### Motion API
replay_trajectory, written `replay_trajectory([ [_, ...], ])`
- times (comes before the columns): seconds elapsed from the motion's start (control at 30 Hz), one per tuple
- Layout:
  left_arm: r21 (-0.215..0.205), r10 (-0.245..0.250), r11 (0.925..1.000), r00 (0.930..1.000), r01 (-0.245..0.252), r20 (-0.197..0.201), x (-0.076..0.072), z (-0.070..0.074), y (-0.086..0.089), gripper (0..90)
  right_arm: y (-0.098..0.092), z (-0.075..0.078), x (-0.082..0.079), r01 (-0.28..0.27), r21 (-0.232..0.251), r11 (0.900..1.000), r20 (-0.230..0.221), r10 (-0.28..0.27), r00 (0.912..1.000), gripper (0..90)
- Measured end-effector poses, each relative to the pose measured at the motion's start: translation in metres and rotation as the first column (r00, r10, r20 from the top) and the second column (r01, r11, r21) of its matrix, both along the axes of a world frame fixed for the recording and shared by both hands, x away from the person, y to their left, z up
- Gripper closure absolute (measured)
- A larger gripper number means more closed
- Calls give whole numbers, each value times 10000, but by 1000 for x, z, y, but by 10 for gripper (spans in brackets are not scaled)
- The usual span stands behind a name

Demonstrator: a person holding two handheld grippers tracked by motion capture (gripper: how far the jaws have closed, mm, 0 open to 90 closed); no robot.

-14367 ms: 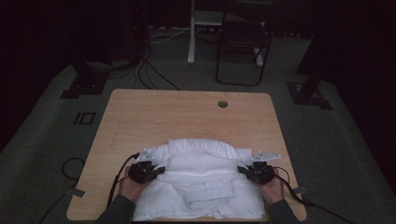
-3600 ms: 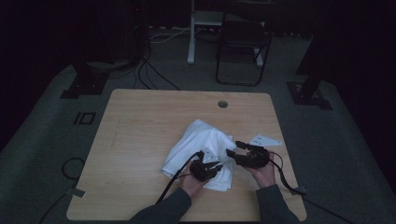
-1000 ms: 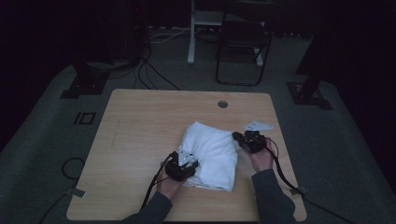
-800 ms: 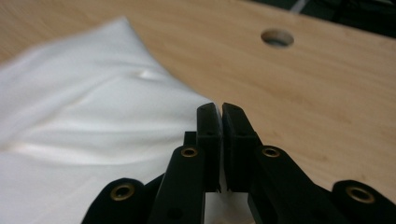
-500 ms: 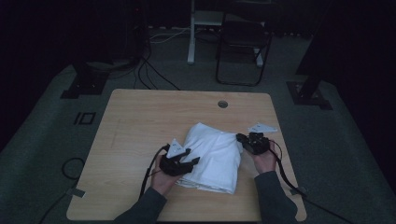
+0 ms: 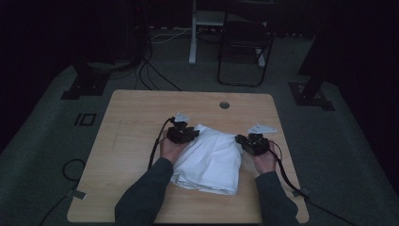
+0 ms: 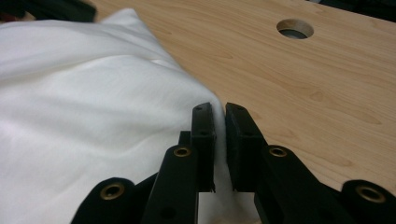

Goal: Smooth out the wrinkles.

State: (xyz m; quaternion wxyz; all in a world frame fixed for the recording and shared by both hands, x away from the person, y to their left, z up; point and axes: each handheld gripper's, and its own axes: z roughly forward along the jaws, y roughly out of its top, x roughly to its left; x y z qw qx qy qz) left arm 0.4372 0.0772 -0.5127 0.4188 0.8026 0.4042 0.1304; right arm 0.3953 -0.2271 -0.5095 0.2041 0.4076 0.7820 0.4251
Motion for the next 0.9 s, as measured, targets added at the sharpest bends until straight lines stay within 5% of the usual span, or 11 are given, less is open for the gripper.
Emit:
replay_trajectory([
  [0.07, 197, -4, 9998, 10000, 4, 3, -2, -3, -4, 891, -2, -1, 0, -6, 59, 10000, -16, 6, 10000, 820],
  [0.4, 765, 825, 9934, 9958, -854, 408, -12, -9, -5, 900, -30, -16, -9, 959, -234, 9951, -634, -972, 9932, 881],
  [0.43, 760, 937, 9923, 9941, -977, 545, -14, -6, -4, 894, -30, -16, -10, 1040, -318, 9941, -655, -1059, 9922, 859],
  [0.47, 814, 967, 9914, 9927, -1025, 715, -17, -4, -3, 825, -29, -14, -14, 1461, -312, 9888, -567, -1477, 9874, 725],
  [0.53, 951, 961, 9897, 9885, -1075, 1167, -24, 2, -2, 735, -30, -10, -21, 1576, 210, 9873, -531, -1563, 9863, 644],
  [0.7, 920, 895, 9894, 9714, -1120, 2201, -54, 27, 6, 606, -15, -1, -55, 717, 802, 9942, -63, -714, 9974, 533],
  [0.8, 654, 627, 9947, 9719, -794, 2269, -70, 32, 9, 579, 2, -2, -69, -42, 724, 9974, -245, 59, 9997, 500],
  [0.9, 305, 168, 9993, 9819, -230, 1887, -87, 26, 10, 561, 16, -9, -75, -568, 697, 9960, -686, 616, 9957, 500],
])
